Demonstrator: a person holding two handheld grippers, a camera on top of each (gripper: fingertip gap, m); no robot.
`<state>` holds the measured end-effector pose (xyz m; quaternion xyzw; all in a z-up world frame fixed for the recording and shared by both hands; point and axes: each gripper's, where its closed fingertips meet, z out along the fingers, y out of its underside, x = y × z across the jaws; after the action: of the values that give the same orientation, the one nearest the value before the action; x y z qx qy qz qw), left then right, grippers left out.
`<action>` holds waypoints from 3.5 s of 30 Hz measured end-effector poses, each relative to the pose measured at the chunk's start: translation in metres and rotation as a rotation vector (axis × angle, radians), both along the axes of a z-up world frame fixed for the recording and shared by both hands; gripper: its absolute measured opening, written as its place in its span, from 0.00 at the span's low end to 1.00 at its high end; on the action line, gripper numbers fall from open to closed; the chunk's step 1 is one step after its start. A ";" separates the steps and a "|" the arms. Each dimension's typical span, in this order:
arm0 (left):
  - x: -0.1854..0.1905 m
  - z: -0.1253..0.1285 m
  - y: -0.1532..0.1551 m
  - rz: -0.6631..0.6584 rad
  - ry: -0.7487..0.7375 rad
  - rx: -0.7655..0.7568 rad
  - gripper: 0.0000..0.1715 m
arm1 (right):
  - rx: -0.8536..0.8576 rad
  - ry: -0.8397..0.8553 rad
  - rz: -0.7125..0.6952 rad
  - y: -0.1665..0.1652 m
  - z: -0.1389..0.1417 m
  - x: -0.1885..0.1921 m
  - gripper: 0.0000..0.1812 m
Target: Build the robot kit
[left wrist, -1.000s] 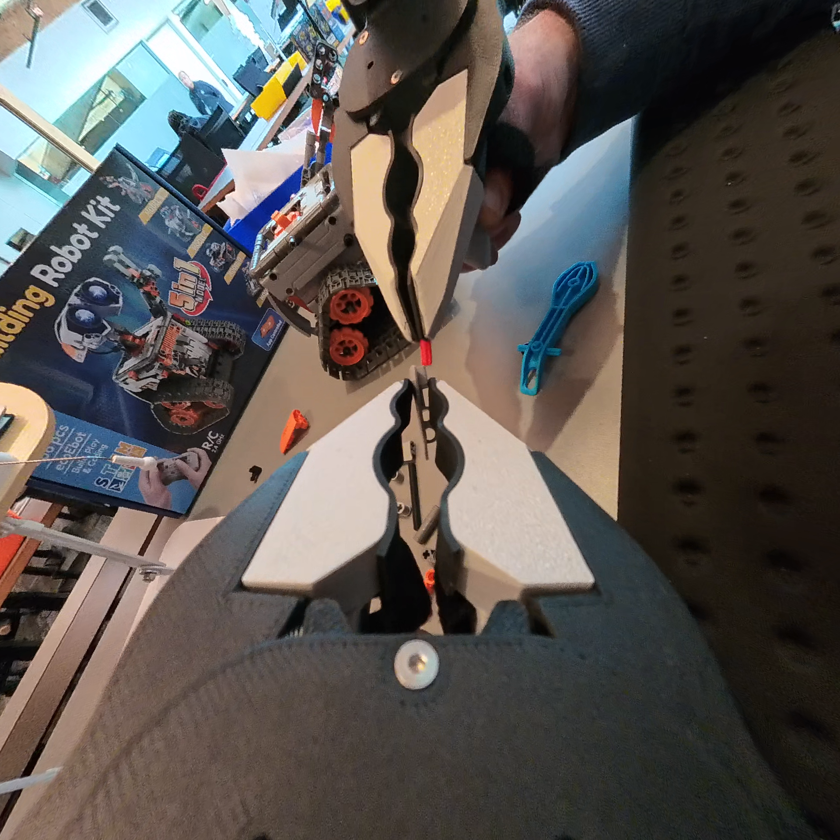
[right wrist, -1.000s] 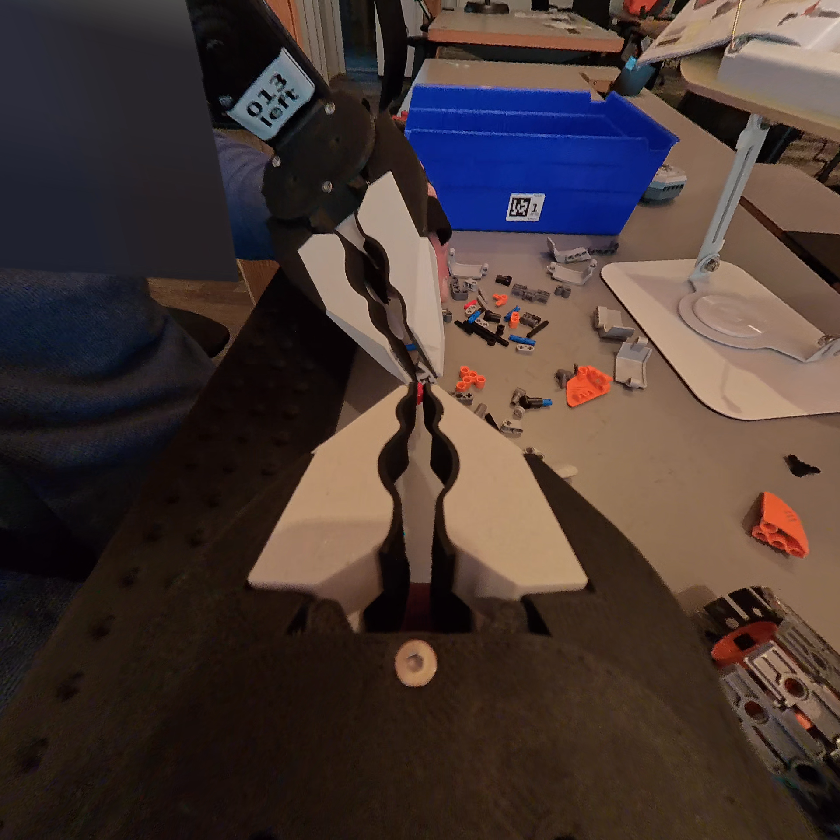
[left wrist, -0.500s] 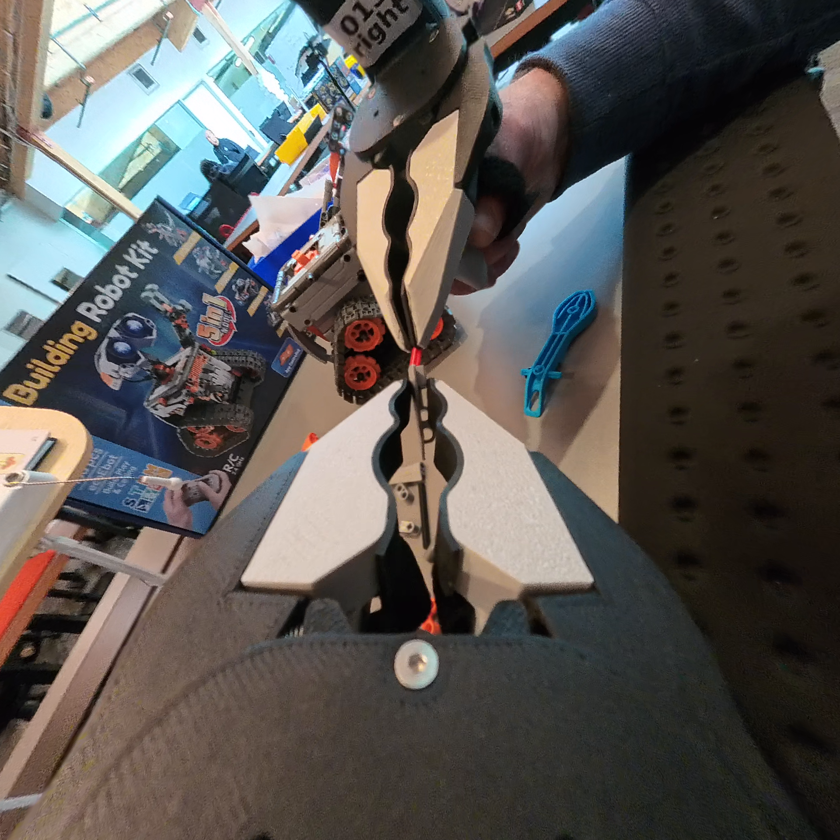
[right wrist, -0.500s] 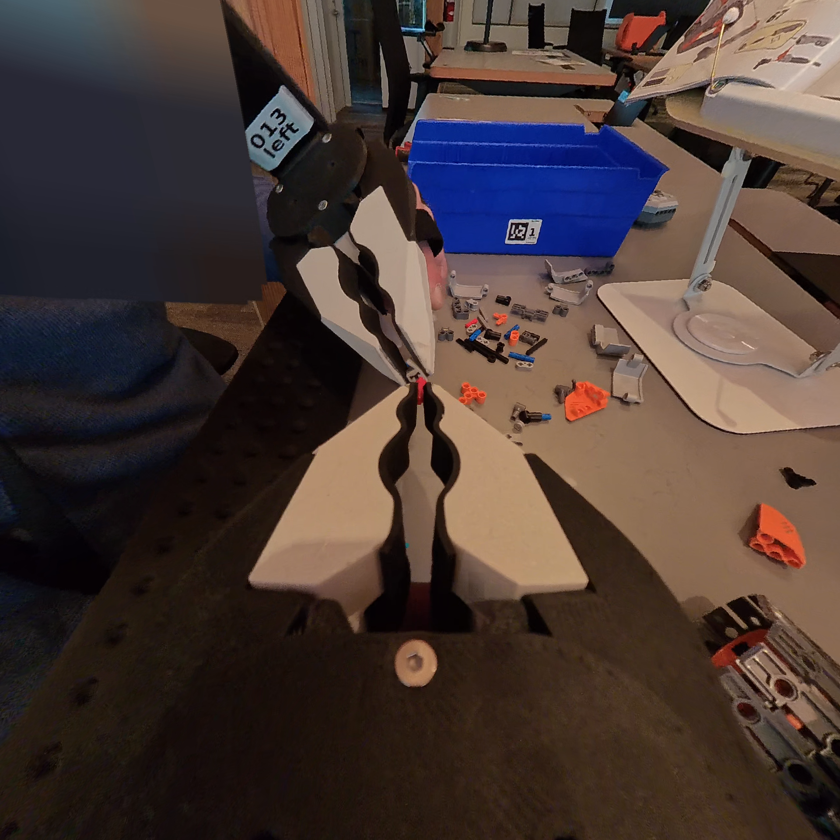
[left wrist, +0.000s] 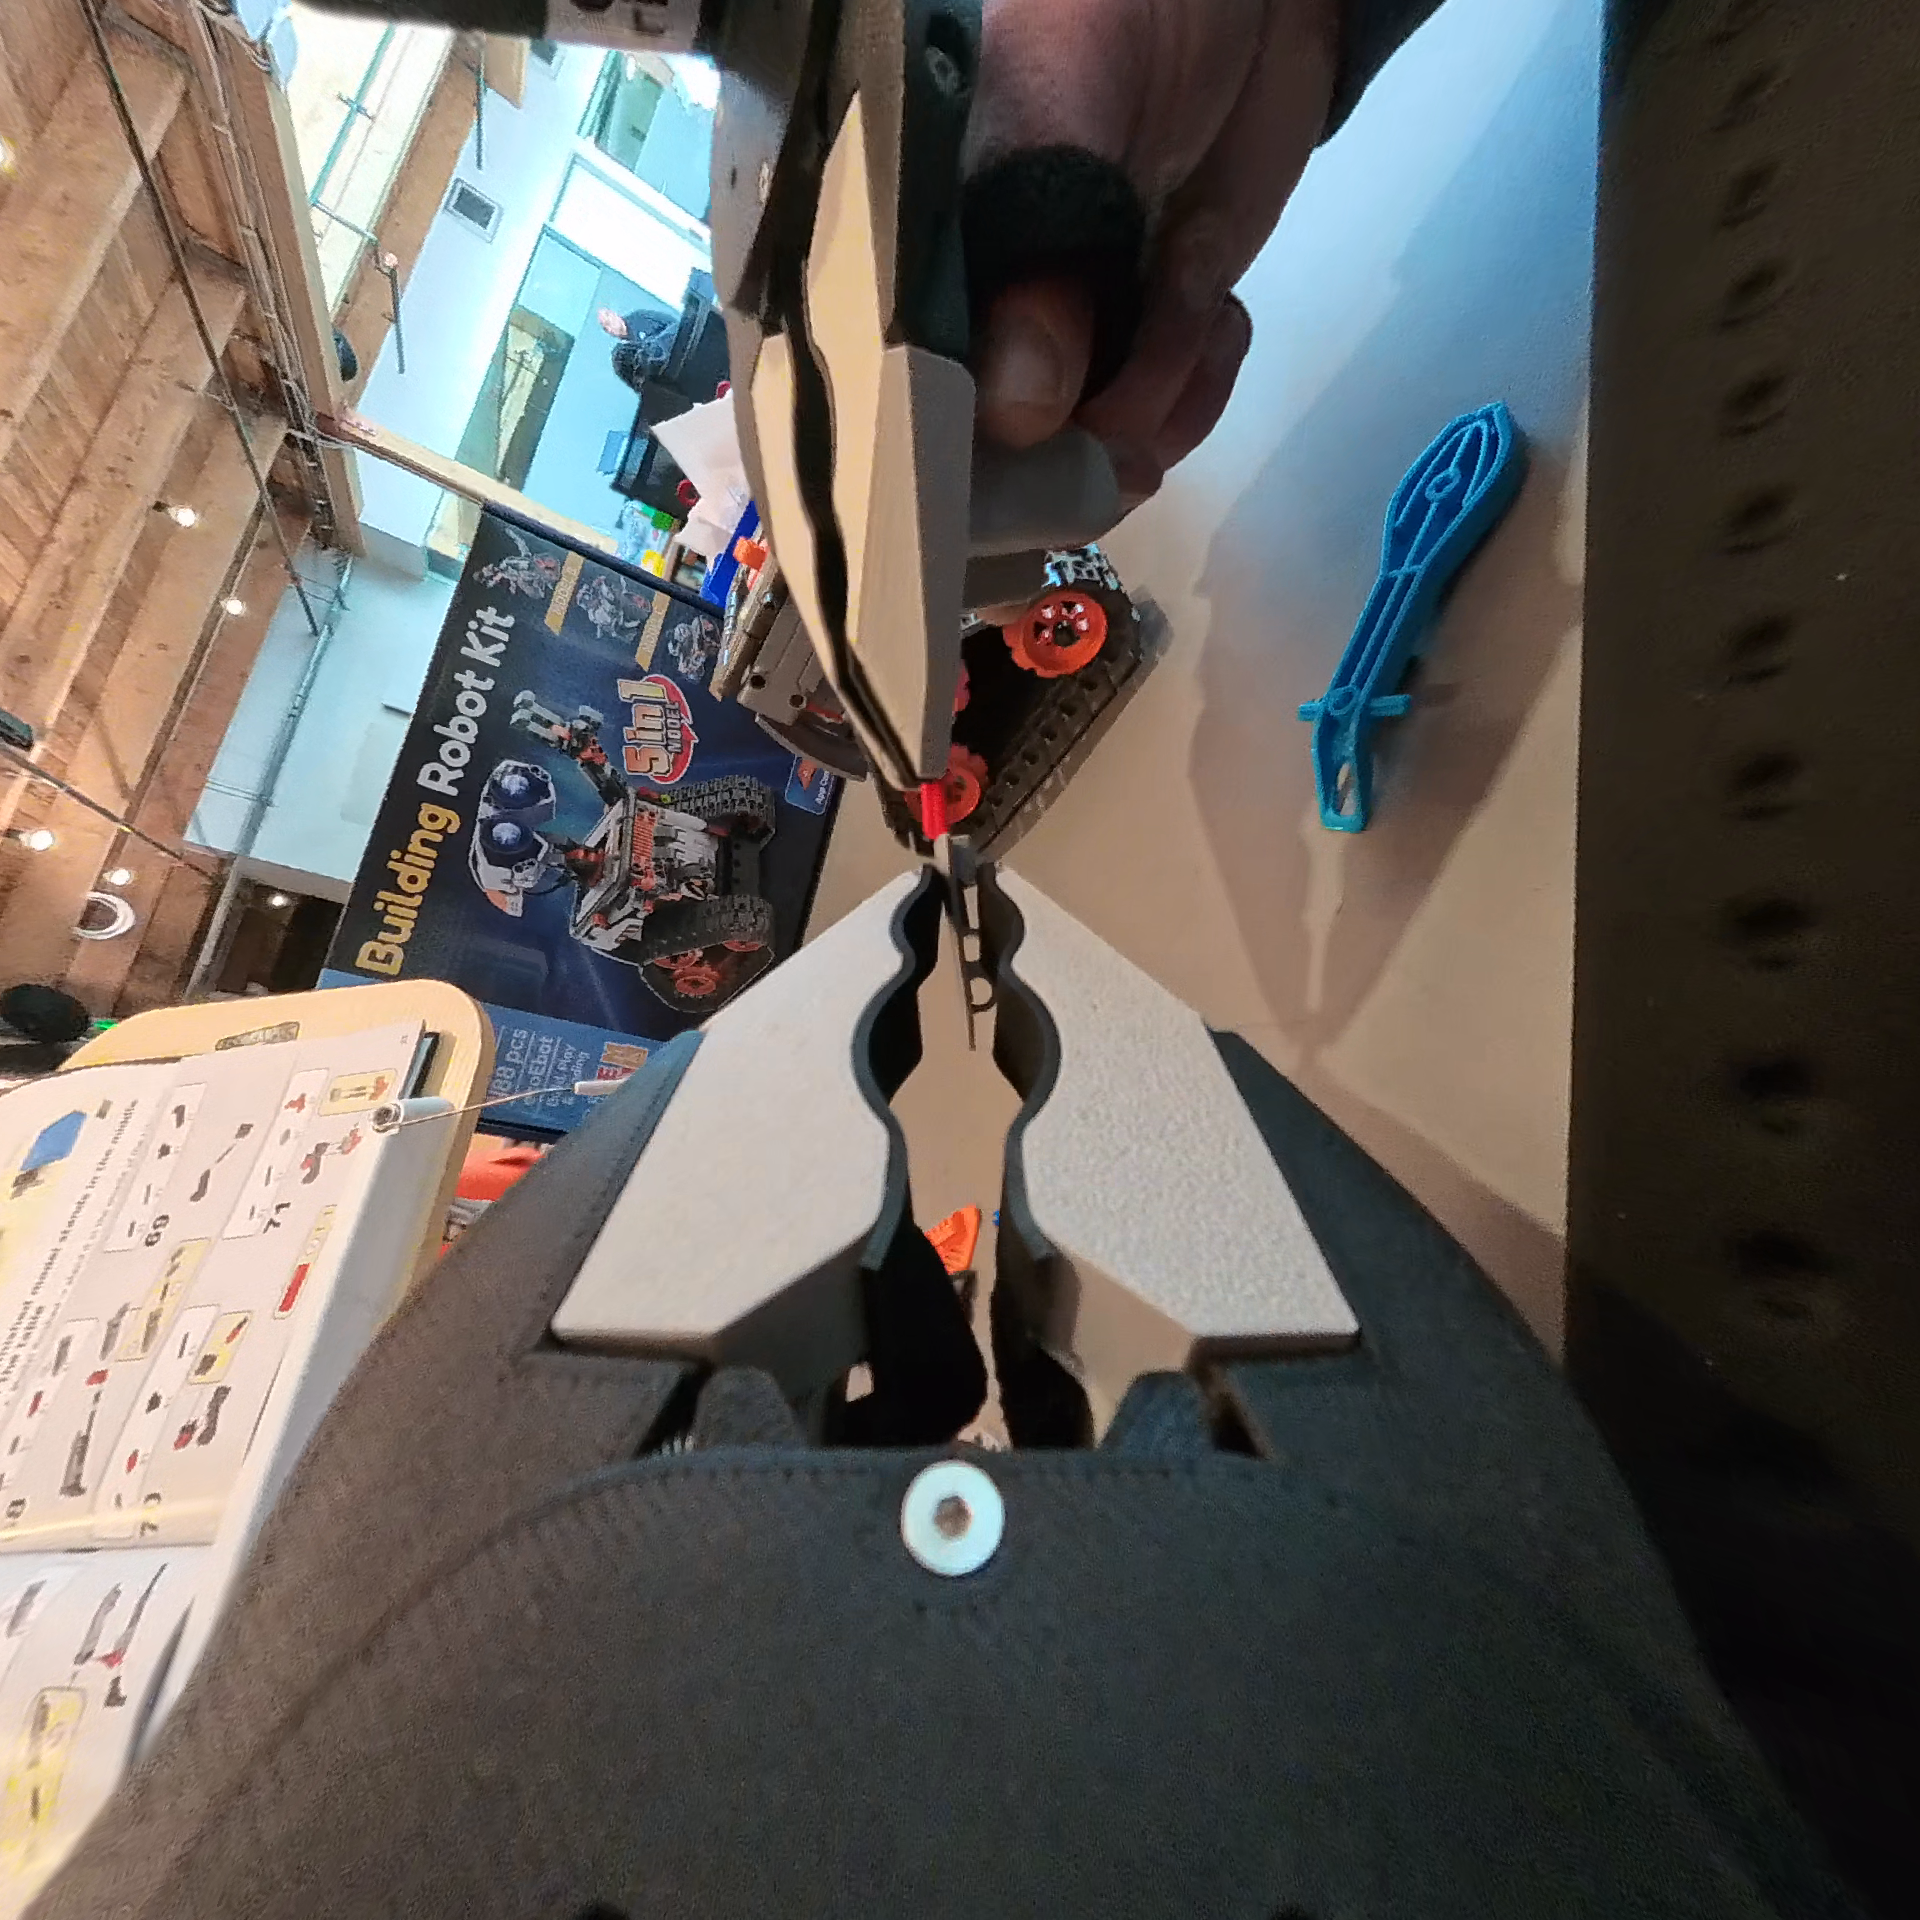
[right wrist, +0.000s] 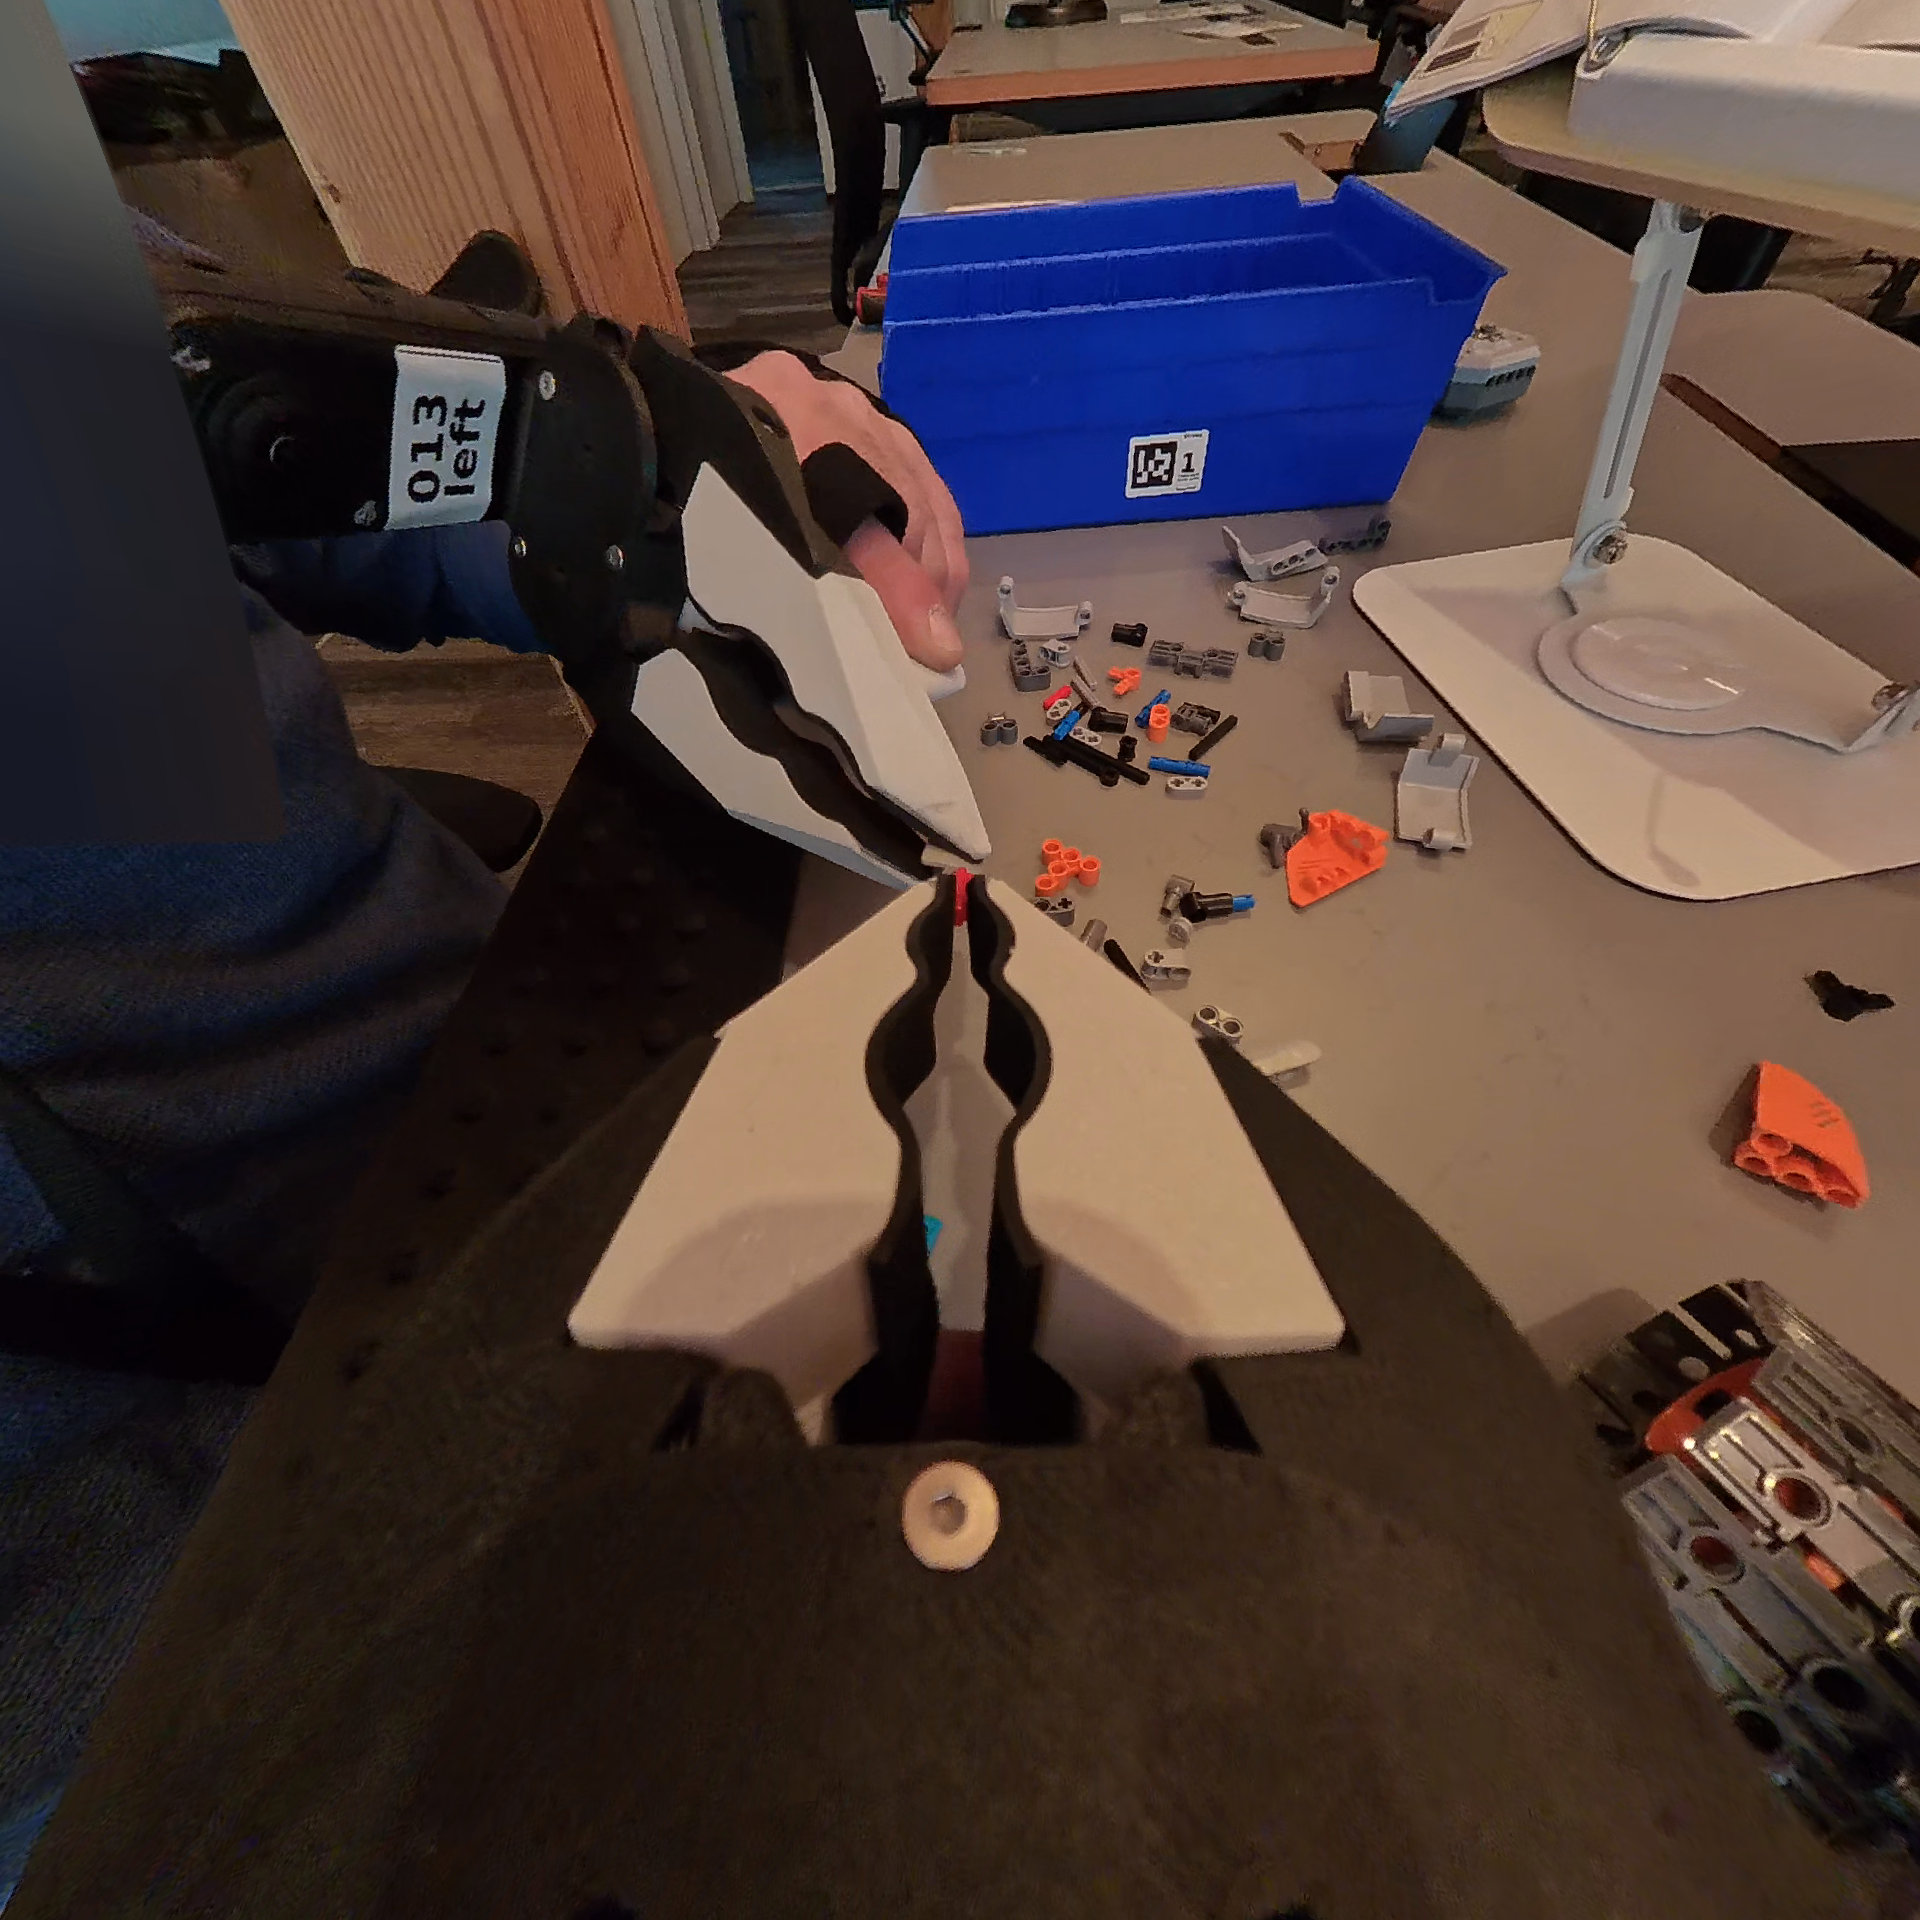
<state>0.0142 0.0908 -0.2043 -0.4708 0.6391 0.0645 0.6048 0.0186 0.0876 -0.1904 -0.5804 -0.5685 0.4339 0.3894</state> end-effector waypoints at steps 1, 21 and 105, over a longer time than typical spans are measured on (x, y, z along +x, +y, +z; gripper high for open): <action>0.000 0.000 0.000 0.001 0.004 0.013 0.03 | -0.003 -0.003 -0.001 0.000 0.000 0.000 0.00; 0.004 -0.002 0.000 0.029 0.078 0.135 0.03 | -0.060 -0.010 0.004 0.000 -0.003 0.000 0.00; -0.105 -0.059 -0.028 0.123 0.048 -0.626 0.03 | 0.313 -0.526 0.702 -0.065 -0.103 -0.070 0.01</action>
<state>-0.0908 0.0633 -0.2630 -0.6703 0.6123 -0.0877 0.4100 -0.0513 0.0226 -0.2935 -0.3775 -0.8686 0.2865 0.1447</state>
